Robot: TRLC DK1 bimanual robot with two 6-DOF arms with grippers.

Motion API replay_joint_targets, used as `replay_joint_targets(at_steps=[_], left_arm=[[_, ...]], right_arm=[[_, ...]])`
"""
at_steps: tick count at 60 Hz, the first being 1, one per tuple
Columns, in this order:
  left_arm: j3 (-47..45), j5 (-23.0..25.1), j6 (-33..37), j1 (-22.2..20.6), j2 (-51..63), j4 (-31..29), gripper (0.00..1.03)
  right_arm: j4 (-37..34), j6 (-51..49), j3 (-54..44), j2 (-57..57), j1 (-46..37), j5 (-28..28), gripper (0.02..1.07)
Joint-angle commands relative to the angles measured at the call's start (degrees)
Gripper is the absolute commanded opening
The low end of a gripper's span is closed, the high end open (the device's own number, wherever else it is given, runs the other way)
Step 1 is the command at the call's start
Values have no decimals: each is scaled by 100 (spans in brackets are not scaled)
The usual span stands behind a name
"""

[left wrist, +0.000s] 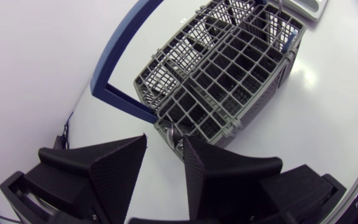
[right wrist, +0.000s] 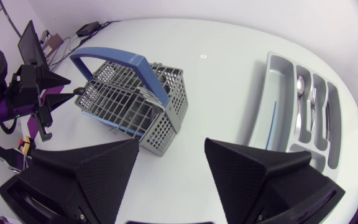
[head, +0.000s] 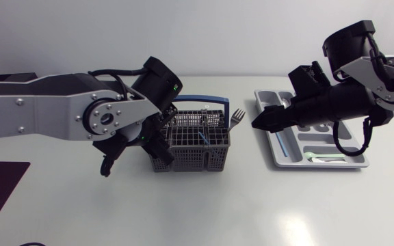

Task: Unload the cutlery basket into the drawer organizer.

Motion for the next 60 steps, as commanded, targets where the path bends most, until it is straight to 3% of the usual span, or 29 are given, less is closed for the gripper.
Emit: replay_joint_targets(at_steps=[1,15,27,38,60], left_arm=[[-137,-136,-147,-67,127,88,61],[-260,-321,-155,-102,373,334,58],[-313,-453,-155,-111,566,492,49],[-374,-620,-155,-155,663,694,26],[-497,-778,-120,-208,681,879,19]], right_arm=[[-50,-81,-193,-65,-34,-34,79],[-15,-81,-263,-83,-34,-51,79],[-15,-117,-307,-135,-51,-69,79],[-15,-125,-360,-153,-69,-148,79],[-6,-354,-465,-601,256,-332,79]])
